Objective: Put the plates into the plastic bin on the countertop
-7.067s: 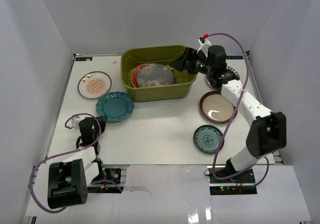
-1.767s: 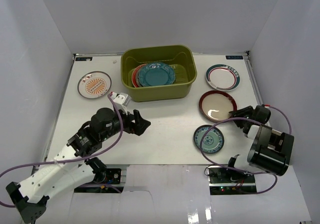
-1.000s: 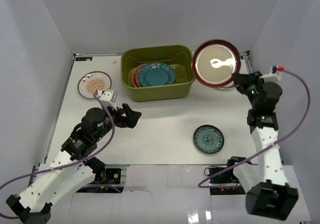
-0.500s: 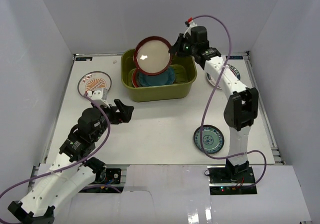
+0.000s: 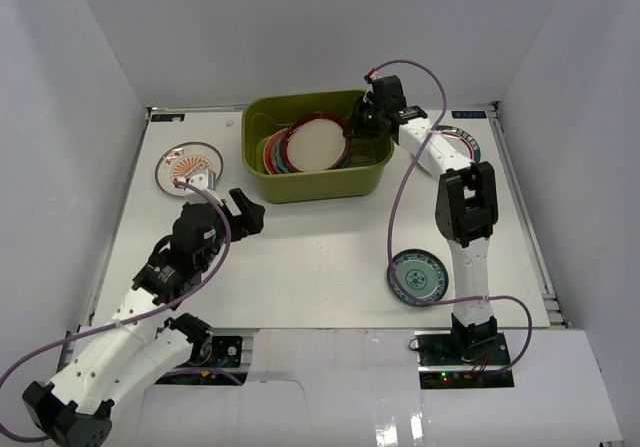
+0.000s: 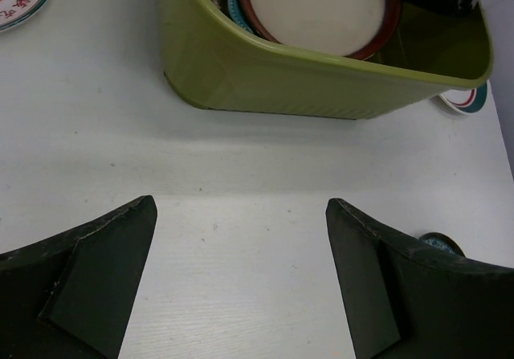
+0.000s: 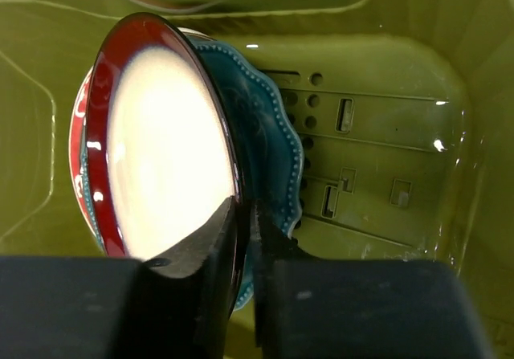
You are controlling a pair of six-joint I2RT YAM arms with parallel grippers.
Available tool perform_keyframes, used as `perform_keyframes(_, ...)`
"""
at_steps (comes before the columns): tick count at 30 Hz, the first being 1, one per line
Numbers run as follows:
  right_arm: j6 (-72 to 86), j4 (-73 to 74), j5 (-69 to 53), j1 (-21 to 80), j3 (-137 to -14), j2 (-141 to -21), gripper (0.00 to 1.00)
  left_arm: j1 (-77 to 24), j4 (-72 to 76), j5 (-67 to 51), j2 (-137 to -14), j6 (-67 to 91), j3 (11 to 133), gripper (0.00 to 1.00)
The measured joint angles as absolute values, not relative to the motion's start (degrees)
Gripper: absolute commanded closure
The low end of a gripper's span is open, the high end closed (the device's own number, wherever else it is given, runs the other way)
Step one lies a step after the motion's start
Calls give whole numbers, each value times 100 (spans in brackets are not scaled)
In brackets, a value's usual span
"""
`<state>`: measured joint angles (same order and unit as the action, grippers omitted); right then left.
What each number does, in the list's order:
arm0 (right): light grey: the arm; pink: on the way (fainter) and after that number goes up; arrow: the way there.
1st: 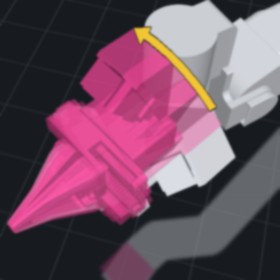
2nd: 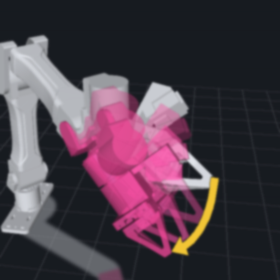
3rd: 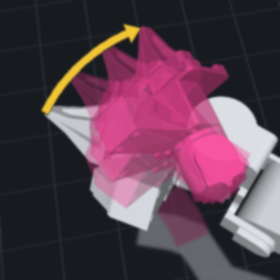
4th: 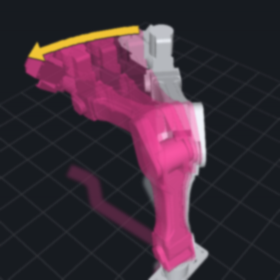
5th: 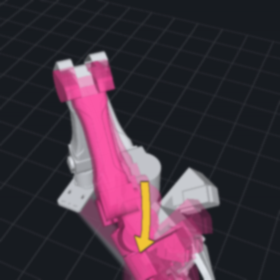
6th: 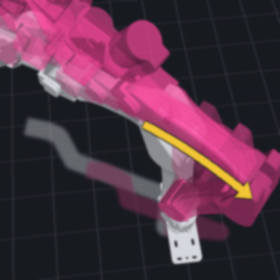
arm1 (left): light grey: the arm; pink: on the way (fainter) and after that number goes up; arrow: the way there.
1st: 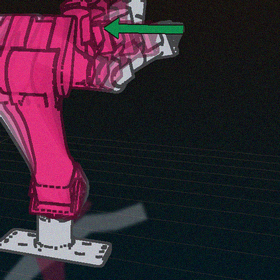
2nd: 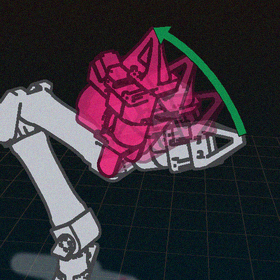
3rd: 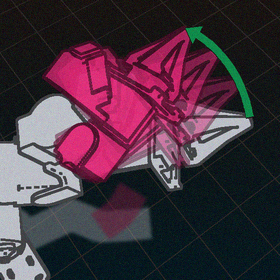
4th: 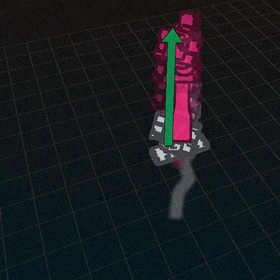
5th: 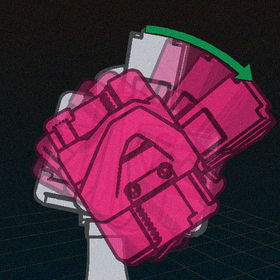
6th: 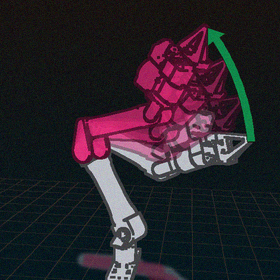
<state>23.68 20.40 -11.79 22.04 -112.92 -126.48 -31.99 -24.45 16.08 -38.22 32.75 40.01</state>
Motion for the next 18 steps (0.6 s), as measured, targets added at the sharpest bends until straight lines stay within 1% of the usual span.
perform_keyframes(1, 2373, 2001, -1170, 2209, -11255, -12645, 74, -3199, -2440, 1697, -3892, 3361, 4001, 2)
perform_keyframes(2, 2386, 1946, -1173, 2209, -11201, -12645, 59, -3194, -2438, 1787, -3970, 3424, 4001, 2)
perform_keyframes(4, 2388, 1881, -1135, 2213, -11076, -12639, 48, -3186, -2401, 1949, -4174, 3564, 4005, 2)
perform_keyframes(5, 2370, 1876, -1135, 2215, -11019, -12639, 41, -3162, -2375, 2034, -4305, 3640, 4018, 2)
perform_keyframes(7, 2359, 1881, -1107, 2220, -10930, -12639, 35, -3098, -2287, 2123, -4574, 3767, 4025, 2)
perform_keyframes(8, 2351, 1883, -1103, 2222, -10921, -12639, 29, -3048, -2239, 2154, -4698, 3835, 4025, 2)
perform_keyframes(10, 2335, 1815, -1105, 2226, -10921, -12626, 22, -2910, -2150, 2191, -4947, 3959, 4029, 2)
perform_keyframes(11, 2318, 1787, -1107, 2224, -10921, -12608, 15, -2825, -2099, 2198, -5039, 4018, 4032, 2)
perform_keyframes(13, 2309, 1763, -1133, 2226, -10921, -12551, 8, -2650, -2014, 2204, -5166, 4139, 4040, 2)
perform_keyframes(14, 2300, 1741, -1175, 2226, -10921, -12508, 2, -2517, -1962, 2167, -5216, 4206, 4049, 2)
perform_keyframes(15, 2296, 1708, -1219, 2226, -10921, -12451, 2, -2342, -1876, 2112, -5280, 4281, 4049, 2)
perform_keyframes(17, 2265, 1632, -1297, 2226, -10921, -12313, 10, -1896, -1691, 1981, -5428, 4438, 4047, 2)
perform_keyframes(18, 2237, 1605, -1358, 2226, -10921, -12169, 10, -1658, -1581, 1911, -5518, 4506, 4036, 2)
